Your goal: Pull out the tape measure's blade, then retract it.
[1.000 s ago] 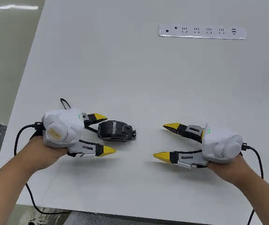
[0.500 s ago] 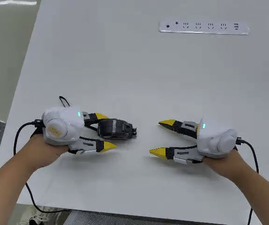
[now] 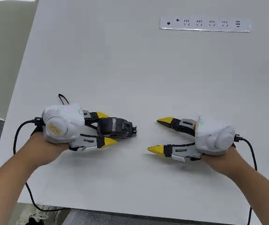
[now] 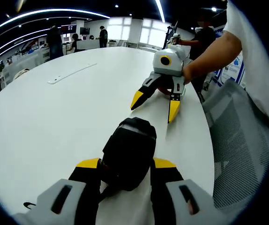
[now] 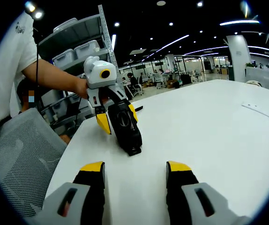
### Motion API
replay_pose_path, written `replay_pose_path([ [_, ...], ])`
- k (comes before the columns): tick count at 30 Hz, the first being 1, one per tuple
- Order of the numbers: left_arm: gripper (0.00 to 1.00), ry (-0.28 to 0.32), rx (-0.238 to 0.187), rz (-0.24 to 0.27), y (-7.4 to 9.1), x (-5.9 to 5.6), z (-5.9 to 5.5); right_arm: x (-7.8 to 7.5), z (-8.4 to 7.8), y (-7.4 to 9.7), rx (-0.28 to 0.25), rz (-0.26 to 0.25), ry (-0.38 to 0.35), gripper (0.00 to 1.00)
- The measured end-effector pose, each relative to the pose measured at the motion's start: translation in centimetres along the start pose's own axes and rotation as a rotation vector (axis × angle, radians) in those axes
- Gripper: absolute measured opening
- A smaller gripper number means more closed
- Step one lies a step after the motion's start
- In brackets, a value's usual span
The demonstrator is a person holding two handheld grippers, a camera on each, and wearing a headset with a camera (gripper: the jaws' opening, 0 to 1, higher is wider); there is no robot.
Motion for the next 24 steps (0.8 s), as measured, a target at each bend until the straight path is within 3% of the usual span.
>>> replay_pose_path([
  [24, 0.33, -0.015, -0.001, 0.006, -0.06, 0.31, 0.0, -0.18, -0.07, -0.42, -0.007, 0.009, -0.002, 0.52],
])
Point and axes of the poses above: the centre of the closed fingertips' face, and the gripper's own axes: y roughly backward along the fingers, x roughly to its left, z roughly out of its top, the point moved 9 cm from there along y, roughly backward along the fingers, and after that the axes turned 14 degrees about y, right-handed, at the moved point
